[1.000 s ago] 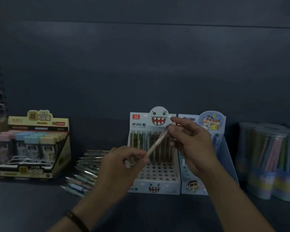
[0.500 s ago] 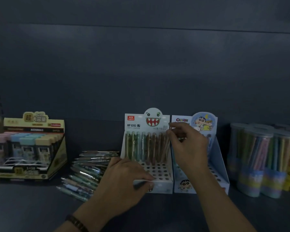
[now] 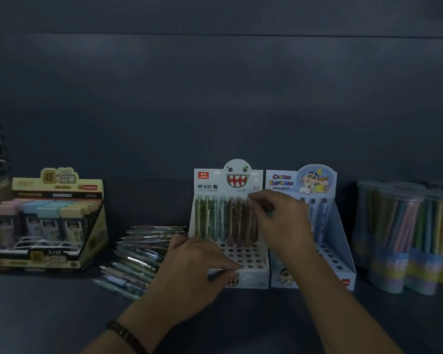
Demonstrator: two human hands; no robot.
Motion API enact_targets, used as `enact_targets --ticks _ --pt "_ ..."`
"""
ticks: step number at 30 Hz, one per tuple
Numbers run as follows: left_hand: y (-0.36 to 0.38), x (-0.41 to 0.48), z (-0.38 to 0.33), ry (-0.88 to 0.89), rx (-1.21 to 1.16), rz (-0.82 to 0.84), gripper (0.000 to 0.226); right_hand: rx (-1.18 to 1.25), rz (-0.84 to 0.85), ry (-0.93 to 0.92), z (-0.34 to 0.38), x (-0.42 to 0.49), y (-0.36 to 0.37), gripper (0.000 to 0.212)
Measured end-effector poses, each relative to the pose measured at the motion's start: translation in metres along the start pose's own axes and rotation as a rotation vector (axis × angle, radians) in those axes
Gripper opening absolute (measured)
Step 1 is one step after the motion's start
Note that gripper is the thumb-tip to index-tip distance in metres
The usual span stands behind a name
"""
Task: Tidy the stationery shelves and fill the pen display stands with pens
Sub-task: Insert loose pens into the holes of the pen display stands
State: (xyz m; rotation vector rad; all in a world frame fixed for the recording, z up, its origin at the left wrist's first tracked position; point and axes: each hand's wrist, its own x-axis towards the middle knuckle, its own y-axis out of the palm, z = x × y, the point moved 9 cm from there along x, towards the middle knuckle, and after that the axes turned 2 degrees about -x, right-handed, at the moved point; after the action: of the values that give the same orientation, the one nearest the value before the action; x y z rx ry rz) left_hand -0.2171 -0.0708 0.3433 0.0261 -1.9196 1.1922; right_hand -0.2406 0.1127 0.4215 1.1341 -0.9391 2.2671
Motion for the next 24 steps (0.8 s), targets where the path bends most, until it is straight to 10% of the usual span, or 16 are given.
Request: enact_targets --ticks 15,24 --pt "0.003 -0.001 0.004 0.008 -0.017 0.032 0.026 -0.155 0.309 0.237 -0.016 -0.006 0.018 0.048" --pt "0.002 -0.001 0.002 0.045 0.021 0.046 0.028 -0.136 0.215 0.145 0.004 -0.012 0.018 0.050"
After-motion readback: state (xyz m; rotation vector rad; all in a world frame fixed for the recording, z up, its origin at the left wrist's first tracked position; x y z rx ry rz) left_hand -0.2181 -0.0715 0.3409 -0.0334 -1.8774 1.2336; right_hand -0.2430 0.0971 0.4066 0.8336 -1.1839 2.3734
